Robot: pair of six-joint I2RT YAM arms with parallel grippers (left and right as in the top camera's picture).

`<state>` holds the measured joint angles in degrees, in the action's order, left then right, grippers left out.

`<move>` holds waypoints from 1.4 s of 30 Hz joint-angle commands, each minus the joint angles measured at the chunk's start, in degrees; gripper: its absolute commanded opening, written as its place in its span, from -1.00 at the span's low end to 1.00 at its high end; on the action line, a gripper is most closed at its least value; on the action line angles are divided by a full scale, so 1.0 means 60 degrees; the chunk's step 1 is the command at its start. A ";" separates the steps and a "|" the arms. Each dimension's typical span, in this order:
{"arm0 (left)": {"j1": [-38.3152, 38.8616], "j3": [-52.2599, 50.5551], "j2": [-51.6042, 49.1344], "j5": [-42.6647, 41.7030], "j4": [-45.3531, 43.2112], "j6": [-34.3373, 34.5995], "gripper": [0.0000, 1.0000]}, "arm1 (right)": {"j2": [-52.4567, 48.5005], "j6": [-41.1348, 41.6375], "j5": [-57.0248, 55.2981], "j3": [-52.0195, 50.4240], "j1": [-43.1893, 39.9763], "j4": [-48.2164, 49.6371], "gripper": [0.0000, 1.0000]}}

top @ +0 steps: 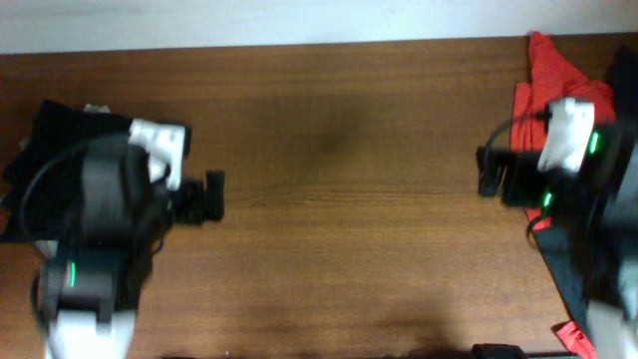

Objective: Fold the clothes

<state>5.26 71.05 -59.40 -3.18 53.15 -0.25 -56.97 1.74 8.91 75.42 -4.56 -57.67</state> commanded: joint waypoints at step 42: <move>-0.0007 -0.3548 0.4787 0.0109 0.2357 -0.0182 0.98 | 0.9460 -0.1038 -0.0339 -1.2517 0.0678 0.8983 0.98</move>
<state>5.23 49.80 -30.85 -2.72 67.35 -0.47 -0.73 -2.02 8.43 0.58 -0.08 -1.21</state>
